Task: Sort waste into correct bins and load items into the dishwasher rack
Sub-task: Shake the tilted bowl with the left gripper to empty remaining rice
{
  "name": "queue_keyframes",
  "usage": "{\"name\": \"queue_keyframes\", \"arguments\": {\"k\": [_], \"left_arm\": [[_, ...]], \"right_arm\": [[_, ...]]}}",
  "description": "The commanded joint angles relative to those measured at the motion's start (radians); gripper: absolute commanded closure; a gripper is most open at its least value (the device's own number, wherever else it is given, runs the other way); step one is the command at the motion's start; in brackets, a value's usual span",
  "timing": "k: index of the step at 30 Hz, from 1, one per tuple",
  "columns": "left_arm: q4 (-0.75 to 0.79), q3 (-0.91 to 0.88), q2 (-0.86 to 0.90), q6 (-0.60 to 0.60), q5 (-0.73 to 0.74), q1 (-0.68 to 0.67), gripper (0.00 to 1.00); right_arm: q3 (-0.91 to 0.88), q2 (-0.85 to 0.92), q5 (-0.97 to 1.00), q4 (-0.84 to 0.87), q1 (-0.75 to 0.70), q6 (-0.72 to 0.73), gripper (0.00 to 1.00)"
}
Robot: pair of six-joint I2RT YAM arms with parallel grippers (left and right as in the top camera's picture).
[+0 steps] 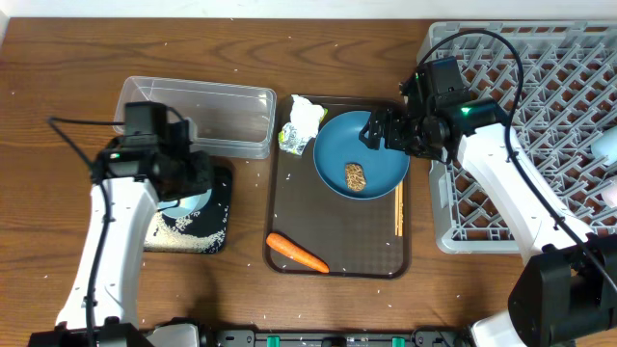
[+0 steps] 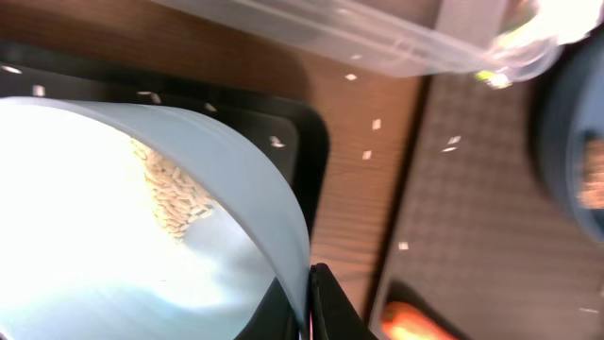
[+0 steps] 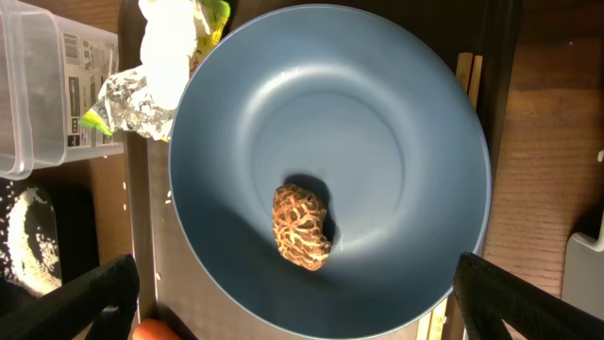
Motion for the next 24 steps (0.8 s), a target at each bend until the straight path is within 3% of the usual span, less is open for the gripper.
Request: {"name": "queue_keyframes", "arguments": {"k": [1,7,10,15,24], "left_arm": [[0.015,-0.021,0.01,0.0,0.24,0.093,0.94],[0.064,-0.106,0.01,0.141,0.657,0.329,0.94],[0.073,-0.154,0.01,0.291,0.93,0.454,0.94],[0.075,-0.253,0.016,0.5,1.239,0.606,0.94],[0.174,-0.423,0.035,0.531,1.239,0.696,0.94]], "right_arm": [[0.001,0.0,-0.004,-0.01,0.011,-0.008,0.01],[0.001,0.0,-0.004,-0.026,0.011,-0.008,0.01],[0.001,0.0,-0.004,-0.024,0.011,-0.007,0.01],[0.001,0.0,-0.004,-0.024,0.011,-0.007,0.01],[0.001,0.0,-0.004,-0.021,0.011,-0.008,0.01]]}}
